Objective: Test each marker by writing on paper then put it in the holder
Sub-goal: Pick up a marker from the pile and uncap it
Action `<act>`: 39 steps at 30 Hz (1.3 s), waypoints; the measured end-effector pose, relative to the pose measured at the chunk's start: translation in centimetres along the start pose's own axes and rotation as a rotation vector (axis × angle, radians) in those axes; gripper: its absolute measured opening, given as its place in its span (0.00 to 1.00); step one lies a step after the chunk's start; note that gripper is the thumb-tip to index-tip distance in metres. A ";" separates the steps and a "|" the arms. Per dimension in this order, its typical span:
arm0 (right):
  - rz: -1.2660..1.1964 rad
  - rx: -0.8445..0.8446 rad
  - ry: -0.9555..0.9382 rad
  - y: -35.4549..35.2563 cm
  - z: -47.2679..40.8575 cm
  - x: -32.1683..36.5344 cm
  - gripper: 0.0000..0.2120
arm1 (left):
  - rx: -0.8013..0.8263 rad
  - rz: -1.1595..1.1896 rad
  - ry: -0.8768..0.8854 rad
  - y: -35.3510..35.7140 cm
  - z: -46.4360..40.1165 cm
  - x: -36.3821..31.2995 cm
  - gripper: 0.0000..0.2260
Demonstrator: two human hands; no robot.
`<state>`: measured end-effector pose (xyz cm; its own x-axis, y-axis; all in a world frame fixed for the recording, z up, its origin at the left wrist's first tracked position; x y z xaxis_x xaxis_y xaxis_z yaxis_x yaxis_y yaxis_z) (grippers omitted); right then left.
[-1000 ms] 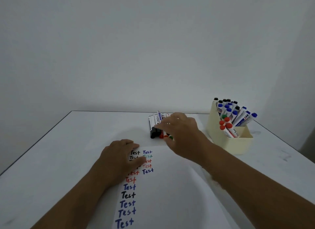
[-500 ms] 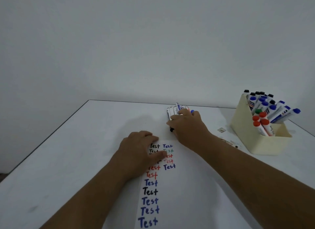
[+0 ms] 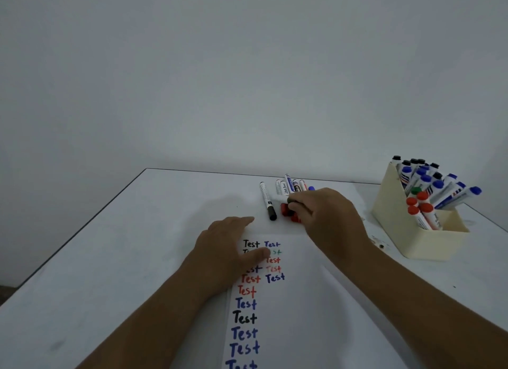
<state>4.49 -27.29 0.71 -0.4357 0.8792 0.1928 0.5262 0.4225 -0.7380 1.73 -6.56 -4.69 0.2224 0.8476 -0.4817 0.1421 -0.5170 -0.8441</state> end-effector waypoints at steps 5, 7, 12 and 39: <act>-0.279 -0.305 0.058 -4.2 2.7 3.0 0.05 | -0.087 0.210 -0.006 -0.6 0.2 -0.3 0.35; -0.385 -0.324 0.105 -4.4 3.7 3.5 0.08 | -0.129 0.342 -0.037 -1.1 0.2 -0.3 0.31; -0.537 -0.244 0.108 -2.5 5.9 4.0 0.12 | -0.212 0.677 -0.112 -2.9 1.2 -1.1 0.19; -1.106 0.047 0.533 -1.7 6.2 4.0 0.14 | -0.036 0.226 0.284 -1.5 2.6 -4.6 0.05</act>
<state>-2.63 -25.88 -1.30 -0.2718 0.0375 0.9616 0.0314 0.9991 -0.0300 -2.00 -9.34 -1.81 0.5107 0.6472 -0.5660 0.0917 -0.6956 -0.7126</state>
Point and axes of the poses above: each hand's wrist, its own z-axis away from the middle knuckle, its own y-axis out of the palm, x = y × z, the point moved 3 cm from there along -z, towards the middle knuckle, and after that the axes turned 5 degrees about -x, right-handed, at the moved point
